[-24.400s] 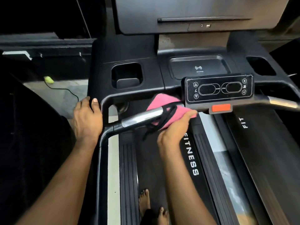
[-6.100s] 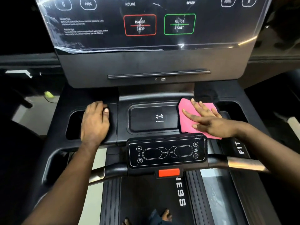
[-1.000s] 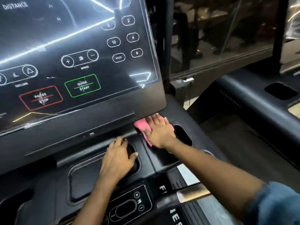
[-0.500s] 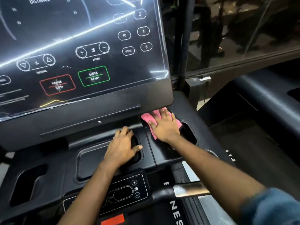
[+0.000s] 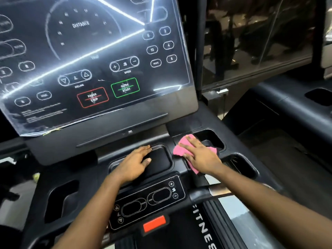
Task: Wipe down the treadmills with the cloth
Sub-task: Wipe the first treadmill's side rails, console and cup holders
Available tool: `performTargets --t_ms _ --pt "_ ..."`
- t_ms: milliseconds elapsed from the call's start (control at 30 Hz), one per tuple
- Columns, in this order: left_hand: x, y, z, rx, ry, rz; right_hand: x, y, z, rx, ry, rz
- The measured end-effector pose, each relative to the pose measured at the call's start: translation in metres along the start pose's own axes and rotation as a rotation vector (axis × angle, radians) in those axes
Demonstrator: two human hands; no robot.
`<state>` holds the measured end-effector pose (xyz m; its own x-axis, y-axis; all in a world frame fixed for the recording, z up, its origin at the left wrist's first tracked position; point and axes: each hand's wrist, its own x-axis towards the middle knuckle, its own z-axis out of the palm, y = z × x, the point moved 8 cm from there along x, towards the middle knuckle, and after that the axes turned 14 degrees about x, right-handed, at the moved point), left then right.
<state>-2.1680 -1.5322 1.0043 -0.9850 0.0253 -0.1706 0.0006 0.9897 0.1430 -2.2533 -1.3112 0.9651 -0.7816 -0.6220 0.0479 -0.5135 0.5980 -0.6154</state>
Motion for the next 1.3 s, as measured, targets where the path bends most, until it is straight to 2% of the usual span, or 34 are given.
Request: performTargets --t_ms 67,167,233,367,533,700,867,1000,1100,1167,1233,1300 --pt "-0.016 -0.020 0.001 -0.018 0.086 -0.004 0.034 -0.017 0.013 -0.033 -0.012 -0.027" --pt "-0.041 -0.049 0.010 -0.045 0.159 -0.020 0.064 -0.050 0.036 -0.135 -0.113 -0.216" --pt "-0.054 -0.066 0.016 -0.103 0.176 -0.031 0.068 -0.051 0.033 -0.138 -0.169 -0.275" --pt "-0.059 -0.077 0.022 -0.166 0.180 0.010 0.072 -0.025 0.013 -0.134 -0.047 0.003" --pt "-0.055 -0.086 0.027 -0.166 0.133 0.034 0.060 -0.040 0.026 -0.074 0.017 -0.007" --pt "-0.048 -0.090 0.030 -0.143 0.093 0.031 0.107 -0.030 0.003 0.185 0.122 0.169" --pt "-0.047 -0.088 0.029 -0.155 0.085 -0.014 0.077 -0.032 0.011 0.233 0.055 0.052" --pt "-0.051 -0.079 0.024 -0.173 0.033 -0.022 0.035 -0.041 0.005 0.123 0.077 -0.012" --pt "-0.065 -0.078 0.021 -0.266 0.028 -0.050 -0.002 -0.050 0.000 0.049 0.103 0.043" --pt "-0.083 -0.084 0.013 -0.350 0.143 -0.111 -0.022 -0.053 -0.003 0.002 0.100 0.112" --pt "-0.105 -0.091 0.010 -0.416 0.242 -0.145 -0.039 -0.044 -0.014 0.024 0.095 0.285" --pt "-0.122 -0.095 0.014 -0.419 0.254 -0.133 -0.059 -0.037 -0.036 0.191 0.164 0.458"
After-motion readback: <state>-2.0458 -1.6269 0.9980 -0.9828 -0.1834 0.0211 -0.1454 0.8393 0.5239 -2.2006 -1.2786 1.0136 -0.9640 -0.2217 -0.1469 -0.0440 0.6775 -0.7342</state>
